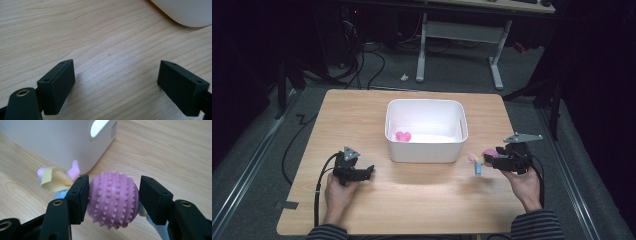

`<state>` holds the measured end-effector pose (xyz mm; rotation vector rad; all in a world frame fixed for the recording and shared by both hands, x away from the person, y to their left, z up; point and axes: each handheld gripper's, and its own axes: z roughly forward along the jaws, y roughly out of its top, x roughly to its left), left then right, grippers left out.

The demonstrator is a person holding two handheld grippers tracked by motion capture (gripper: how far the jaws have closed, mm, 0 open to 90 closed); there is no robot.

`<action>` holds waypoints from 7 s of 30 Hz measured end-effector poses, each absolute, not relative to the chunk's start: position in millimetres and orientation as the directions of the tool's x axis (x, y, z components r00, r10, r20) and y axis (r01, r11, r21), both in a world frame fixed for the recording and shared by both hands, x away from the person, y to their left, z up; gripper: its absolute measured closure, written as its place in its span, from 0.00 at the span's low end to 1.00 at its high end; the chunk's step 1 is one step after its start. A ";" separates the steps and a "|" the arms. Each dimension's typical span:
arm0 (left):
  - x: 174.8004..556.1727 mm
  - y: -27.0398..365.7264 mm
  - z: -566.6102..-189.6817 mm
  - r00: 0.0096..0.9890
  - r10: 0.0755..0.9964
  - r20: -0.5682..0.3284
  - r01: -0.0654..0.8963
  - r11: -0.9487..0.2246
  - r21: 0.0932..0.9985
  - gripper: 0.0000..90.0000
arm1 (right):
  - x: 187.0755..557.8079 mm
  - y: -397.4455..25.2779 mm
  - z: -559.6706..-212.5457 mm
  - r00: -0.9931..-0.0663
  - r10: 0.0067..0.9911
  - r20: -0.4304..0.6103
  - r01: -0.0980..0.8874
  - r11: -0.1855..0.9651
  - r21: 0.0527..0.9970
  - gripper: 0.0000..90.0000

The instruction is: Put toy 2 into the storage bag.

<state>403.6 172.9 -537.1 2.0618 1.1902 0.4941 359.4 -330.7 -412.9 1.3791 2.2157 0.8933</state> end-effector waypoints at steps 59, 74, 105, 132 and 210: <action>403.6 173.3 -537.0 0.501 0.865 -0.017 0.600 -0.334 0.727 0.17 | 412.9 -255.1 -322.3 -0.623 0.782 0.010 0.497 0.386 0.777 0.47; 403.6 173.2 -537.0 0.501 0.866 -0.017 0.600 -0.333 0.727 0.17 | 434.6 -216.9 -338.5 -0.646 0.763 0.032 0.511 0.401 0.760 0.47; 403.7 173.4 -537.0 0.501 0.865 -0.017 0.600 -0.333 0.727 0.17 | 453.8 -167.5 -369.7 -0.693 0.715 0.086 0.566 0.467 0.680 0.46; 403.6 173.0 -537.1 0.499 0.866 -0.015 0.600 -0.333 0.728 0.17 | 425.6 -208.2 -361.6 -0.662 0.748 0.047 0.524 0.417 0.742 0.43; 403.6 172.7 -537.0 0.496 0.868 -0.015 0.601 -0.330 0.728 0.17 | 302.9 -361.7 -416.6 -0.394 0.906 0.151 0.536 0.093 0.839 0.47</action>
